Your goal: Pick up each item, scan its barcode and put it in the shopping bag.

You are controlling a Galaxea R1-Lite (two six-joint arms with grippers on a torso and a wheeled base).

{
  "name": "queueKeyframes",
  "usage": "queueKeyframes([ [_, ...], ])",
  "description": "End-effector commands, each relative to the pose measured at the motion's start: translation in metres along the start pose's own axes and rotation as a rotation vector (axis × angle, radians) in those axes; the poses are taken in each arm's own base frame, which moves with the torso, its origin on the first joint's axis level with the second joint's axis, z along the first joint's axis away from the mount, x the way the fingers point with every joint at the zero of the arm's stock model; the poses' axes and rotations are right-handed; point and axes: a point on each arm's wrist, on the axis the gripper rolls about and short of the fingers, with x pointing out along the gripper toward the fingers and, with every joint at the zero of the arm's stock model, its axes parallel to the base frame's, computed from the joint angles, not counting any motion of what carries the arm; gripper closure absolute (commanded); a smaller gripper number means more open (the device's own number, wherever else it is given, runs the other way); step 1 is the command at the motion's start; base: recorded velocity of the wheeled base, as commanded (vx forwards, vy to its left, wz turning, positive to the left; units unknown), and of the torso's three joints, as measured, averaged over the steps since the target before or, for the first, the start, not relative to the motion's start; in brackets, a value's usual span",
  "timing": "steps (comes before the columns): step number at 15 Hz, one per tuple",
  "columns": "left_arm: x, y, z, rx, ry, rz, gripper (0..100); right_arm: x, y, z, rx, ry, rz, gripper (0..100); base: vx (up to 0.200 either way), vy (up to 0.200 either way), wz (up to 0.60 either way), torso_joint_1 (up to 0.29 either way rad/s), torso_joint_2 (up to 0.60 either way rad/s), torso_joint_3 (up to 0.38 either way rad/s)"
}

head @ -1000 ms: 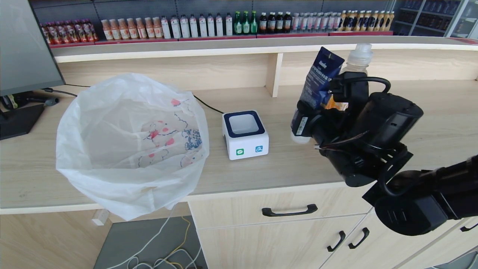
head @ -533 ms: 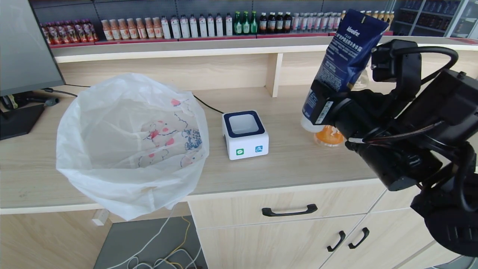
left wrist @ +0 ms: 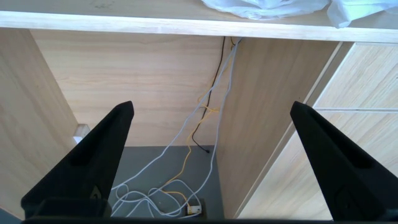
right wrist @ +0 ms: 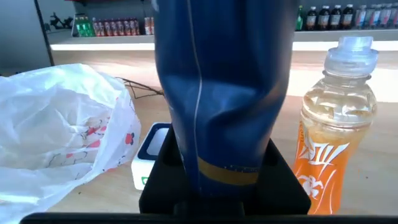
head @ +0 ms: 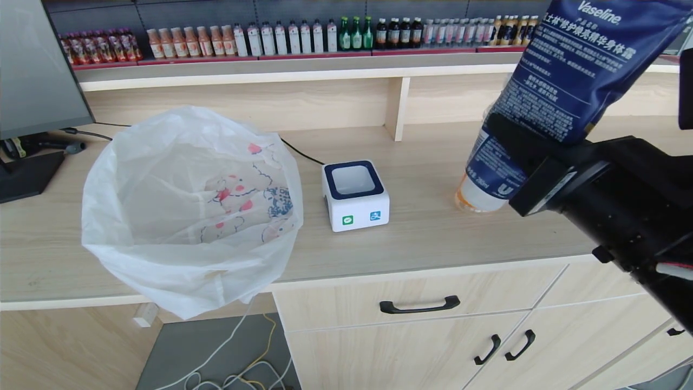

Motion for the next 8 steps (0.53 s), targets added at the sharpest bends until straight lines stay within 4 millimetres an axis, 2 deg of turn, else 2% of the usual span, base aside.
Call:
queueKeyframes([
  [1, 0.0, 0.0, 0.0, 0.0, 0.0, 0.001, 0, -0.009, -0.0023, 0.0119, 0.052, -0.041, 0.047, 100, 0.0, 0.0, 0.0, 0.0, 0.0, 0.0],
  [5, 0.0, 0.0, 0.0, 0.0, 0.0, 0.001, 0, -0.0096, -0.0025, 0.0102, 0.235, -0.035, 0.196, 100, 0.0, 0.0, 0.0, 0.0, 0.0, 0.0],
  [8, 0.0, 0.0, 0.0, 0.0, 0.0, 0.001, 0, -0.0105, -0.0011, 0.0092, 0.305, -0.023, 0.273, 100, 0.0, 0.0, 0.0, 0.0, 0.0, 0.0],
])
